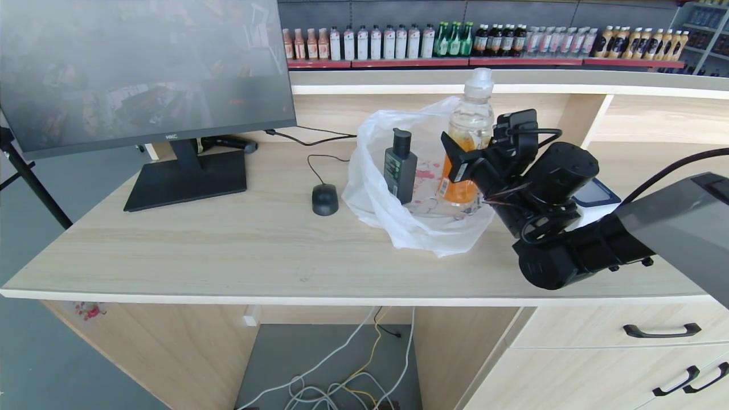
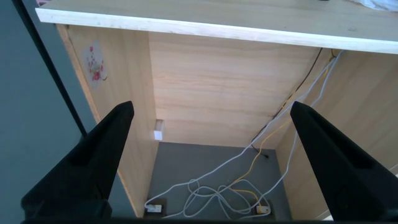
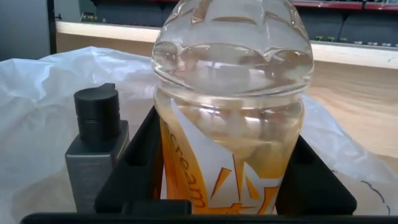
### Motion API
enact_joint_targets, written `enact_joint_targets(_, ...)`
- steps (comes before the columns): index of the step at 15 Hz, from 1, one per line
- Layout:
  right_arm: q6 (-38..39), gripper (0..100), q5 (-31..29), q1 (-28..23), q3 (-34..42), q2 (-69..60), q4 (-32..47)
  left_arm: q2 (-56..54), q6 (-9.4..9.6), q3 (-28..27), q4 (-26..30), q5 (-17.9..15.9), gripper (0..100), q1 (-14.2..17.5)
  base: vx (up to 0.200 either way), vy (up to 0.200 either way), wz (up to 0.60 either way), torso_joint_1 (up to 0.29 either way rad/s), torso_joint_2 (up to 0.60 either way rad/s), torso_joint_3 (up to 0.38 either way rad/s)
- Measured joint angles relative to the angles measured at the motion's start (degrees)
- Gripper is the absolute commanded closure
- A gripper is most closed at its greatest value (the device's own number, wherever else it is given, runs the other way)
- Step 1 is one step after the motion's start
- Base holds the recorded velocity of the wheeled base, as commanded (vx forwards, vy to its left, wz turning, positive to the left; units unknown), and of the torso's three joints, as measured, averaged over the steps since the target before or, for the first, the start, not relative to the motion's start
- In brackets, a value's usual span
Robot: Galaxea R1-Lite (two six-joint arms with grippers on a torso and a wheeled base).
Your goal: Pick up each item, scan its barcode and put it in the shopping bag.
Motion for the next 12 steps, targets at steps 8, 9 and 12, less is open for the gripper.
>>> enact_joint_targets(8,0.02,100,0.01,0.0,0.09,1.05,-0.26,0.0,0.0,0.0,0.0,0.0,0,0.02,0.0,0.0,0.0,0.0,0.0,0.0)
enact_joint_targets(9,0.05,100,0.01,-0.02,0.13,1.12,-0.24,0.0,0.0,0.0,0.0,0.0,0,0.0,0.0,0.0,0.0,0.0,0.0,0.0)
enact_joint_targets(12,-0.04,100,-0.02,-0.07,0.2,1.29,-0.24,0.0,0.0,0.0,0.0,0.0,0,-0.02,0.0,0.0,0.0,0.0,0.0,0.0)
